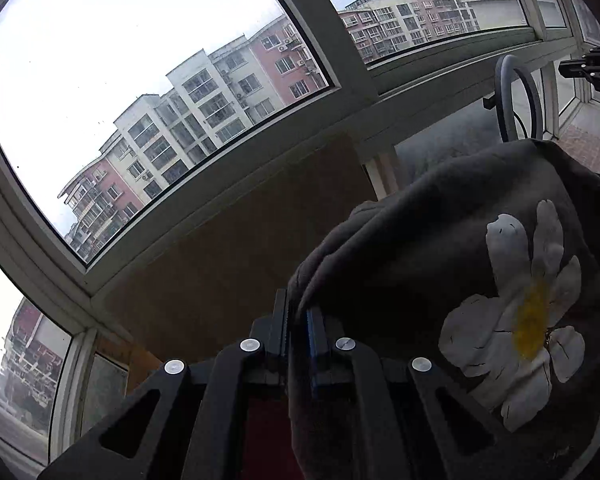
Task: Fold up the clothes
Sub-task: 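Raise the grey sweatshirt with both tools and shake it out, then lay the grey daisy-print sweatshirt flat on the cloth with both tools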
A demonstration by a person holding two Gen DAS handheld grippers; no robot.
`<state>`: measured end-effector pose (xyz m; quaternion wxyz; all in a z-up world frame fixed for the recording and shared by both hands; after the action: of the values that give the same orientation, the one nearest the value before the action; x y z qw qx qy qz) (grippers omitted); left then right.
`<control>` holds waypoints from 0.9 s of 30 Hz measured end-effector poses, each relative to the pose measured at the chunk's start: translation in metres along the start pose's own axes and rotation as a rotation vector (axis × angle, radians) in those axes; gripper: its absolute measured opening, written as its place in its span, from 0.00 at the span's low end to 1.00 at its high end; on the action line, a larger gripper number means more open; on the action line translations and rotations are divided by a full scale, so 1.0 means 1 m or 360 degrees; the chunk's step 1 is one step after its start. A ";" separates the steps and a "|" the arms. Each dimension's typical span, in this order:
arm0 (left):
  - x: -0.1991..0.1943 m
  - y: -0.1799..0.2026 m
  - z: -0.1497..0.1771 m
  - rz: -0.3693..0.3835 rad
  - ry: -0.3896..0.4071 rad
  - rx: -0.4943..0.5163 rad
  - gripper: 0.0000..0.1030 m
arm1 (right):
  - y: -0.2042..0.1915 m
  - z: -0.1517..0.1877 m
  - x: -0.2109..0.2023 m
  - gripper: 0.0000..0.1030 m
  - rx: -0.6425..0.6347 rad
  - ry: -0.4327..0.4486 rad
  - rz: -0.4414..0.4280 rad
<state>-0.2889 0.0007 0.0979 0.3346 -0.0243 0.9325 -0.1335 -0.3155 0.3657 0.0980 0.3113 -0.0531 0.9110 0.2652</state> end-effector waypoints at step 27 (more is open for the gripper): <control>0.005 0.044 0.425 0.0538 -0.1125 -0.0278 0.27 | -0.223 0.345 -0.031 0.49 0.0283 -0.0706 -0.0984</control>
<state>-0.0234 -0.0570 -0.2315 0.6487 0.0567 0.7587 0.0197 -0.0455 0.3512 -0.2137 0.5693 -0.2392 0.7820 0.0840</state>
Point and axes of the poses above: each gripper's, at about its wrist camera, not at the fingertips, and x roughly the way its jaws point, y to its right, z to its underside, the point moved 4 cm from there along x, roughly the way its jaws point, and after that the axes turned 14 degrees about -x, right-handed, at the moved point
